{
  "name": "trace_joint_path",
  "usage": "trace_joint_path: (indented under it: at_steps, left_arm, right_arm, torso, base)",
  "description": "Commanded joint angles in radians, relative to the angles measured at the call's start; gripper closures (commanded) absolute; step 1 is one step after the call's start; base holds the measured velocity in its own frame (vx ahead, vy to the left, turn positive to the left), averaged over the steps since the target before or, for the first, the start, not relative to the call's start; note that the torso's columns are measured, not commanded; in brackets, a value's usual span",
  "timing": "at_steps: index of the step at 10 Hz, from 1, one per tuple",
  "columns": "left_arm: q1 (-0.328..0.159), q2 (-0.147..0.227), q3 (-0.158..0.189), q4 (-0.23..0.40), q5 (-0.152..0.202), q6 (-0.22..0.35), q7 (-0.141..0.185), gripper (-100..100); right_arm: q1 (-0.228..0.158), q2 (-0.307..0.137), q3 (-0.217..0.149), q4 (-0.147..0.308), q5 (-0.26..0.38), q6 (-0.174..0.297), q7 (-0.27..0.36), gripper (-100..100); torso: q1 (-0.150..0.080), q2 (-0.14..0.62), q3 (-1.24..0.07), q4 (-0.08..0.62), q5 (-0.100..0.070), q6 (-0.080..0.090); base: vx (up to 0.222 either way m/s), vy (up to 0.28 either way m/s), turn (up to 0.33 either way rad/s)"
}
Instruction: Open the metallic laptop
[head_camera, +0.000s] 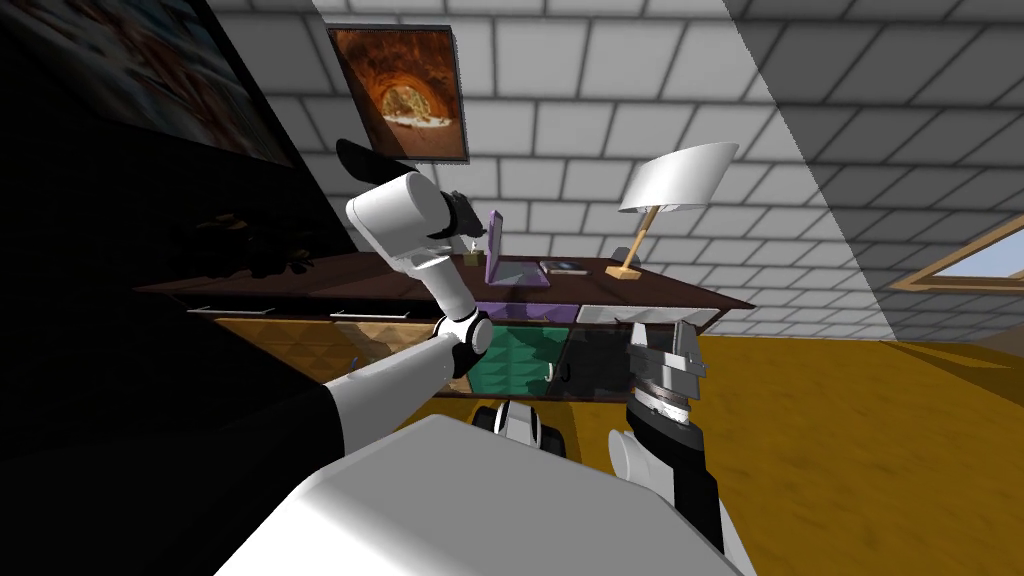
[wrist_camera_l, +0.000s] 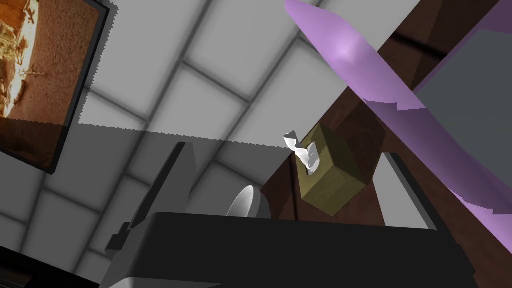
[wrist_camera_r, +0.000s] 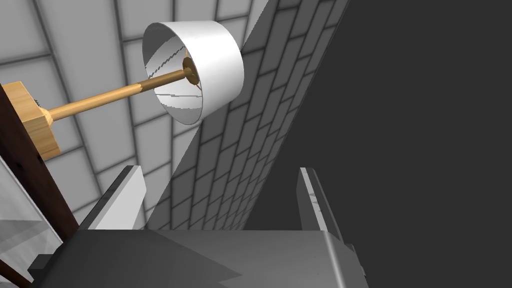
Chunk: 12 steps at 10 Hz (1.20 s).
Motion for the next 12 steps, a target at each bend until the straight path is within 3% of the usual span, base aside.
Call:
trace_joint_path:
  at_steps: [1,6,8,9,10,12]
  left_arm:
    - [-0.002,0.001,0.0,0.0,0.0,0.002,0.001,100]
    - [-0.014,0.052,-0.105,0.102,-0.007,-0.018,-0.112,100]
    - [-0.017,0.067,-0.135,0.131,-0.009,-0.024,-0.144,100]
    - [-0.016,0.063,-0.123,0.121,-0.007,-0.02,-0.133,100]
    - [-0.017,0.092,-0.13,0.129,-0.005,-0.022,-0.142,-100]
    - [-0.017,0.101,-0.17,0.175,0.011,-0.027,-0.177,-100]
  right_arm:
    - [0.0,0.0,0.0,0.0,0.0,0.0,0.0,0]
    - [0.0,0.0,0.0,0.0,0.0,0.0,0.0,0]
    - [0.0,0.0,0.0,0.0,0.0,0.0,0.0,0]
    - [0.0,0.0,0.0,0.0,0.0,0.0,0.0,0]
    - [0.0,0.0,0.0,0.0,0.0,0.0,0.0,0]
    - [0.0,0.0,0.0,0.0,0.0,0.0,0.0,0]
  torso:
    - [0.001,0.004,0.002,0.001,0.001,0.0]
    - [-0.002,0.007,0.004,0.002,0.0,0.0]
    - [0.0,0.006,0.003,0.002,0.0,0.0]
    - [0.0,0.006,0.003,0.002,0.0,0.0]
    - [0.002,0.006,0.003,0.002,0.001,-0.001]
    - [0.001,0.009,0.005,0.003,0.0,0.0]
  base:
    - [0.011,0.001,0.001]
    - [-0.023,-0.063,0.003]
    - [-0.022,-0.068,0.003]
    - [-0.01,-0.032,0.001]
    - [-0.012,-0.013,-0.014]
    - [-0.077,-0.018,-0.052]
